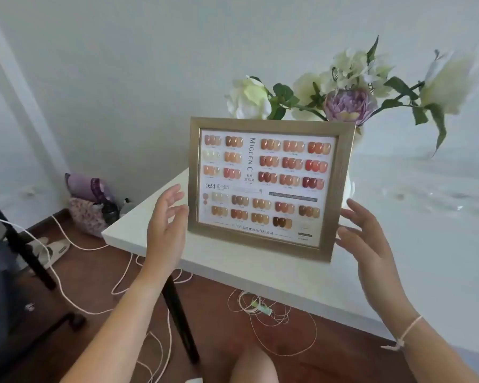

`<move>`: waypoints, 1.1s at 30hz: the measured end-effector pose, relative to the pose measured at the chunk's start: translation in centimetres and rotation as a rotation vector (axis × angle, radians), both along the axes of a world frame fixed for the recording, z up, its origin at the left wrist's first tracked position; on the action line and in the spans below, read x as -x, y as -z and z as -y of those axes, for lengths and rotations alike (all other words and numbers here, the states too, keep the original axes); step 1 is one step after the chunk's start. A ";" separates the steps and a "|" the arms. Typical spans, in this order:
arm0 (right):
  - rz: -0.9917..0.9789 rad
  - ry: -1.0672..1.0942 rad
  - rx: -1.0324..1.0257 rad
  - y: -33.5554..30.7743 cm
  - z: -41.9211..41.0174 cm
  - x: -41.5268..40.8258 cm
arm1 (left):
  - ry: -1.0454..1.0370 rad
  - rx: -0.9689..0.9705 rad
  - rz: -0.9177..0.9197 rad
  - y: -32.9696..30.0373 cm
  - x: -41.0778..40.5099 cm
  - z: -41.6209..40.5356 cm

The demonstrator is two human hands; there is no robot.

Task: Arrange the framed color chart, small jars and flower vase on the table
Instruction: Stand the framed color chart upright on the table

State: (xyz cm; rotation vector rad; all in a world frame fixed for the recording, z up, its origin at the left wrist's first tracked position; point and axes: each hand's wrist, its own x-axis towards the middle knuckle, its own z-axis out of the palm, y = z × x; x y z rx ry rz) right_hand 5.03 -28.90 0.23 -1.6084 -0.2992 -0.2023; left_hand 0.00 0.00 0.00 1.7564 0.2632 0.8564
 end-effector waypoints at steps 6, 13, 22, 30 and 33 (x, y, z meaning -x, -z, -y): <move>-0.102 -0.094 0.085 1.9 -0.3 -1.3 | 0.056 -0.060 -0.238 1.5 -2.0 -2.2; -0.129 -0.077 0.198 2.4 -0.3 -1.8 | 0.125 -0.098 -0.368 2.5 -3.1 -3.4; -0.126 -0.067 0.289 2.7 -0.3 -2.2 | 0.190 -0.218 -0.425 2.7 -3.7 -4.1; -0.073 -0.067 0.240 2.2 -0.3 -2.1 | 0.270 -0.163 -0.337 2.6 -2.3 -4.7; -0.062 -0.082 0.228 2.0 -0.7 -2.2 | 0.291 -0.122 -0.277 2.5 -1.4 -4.8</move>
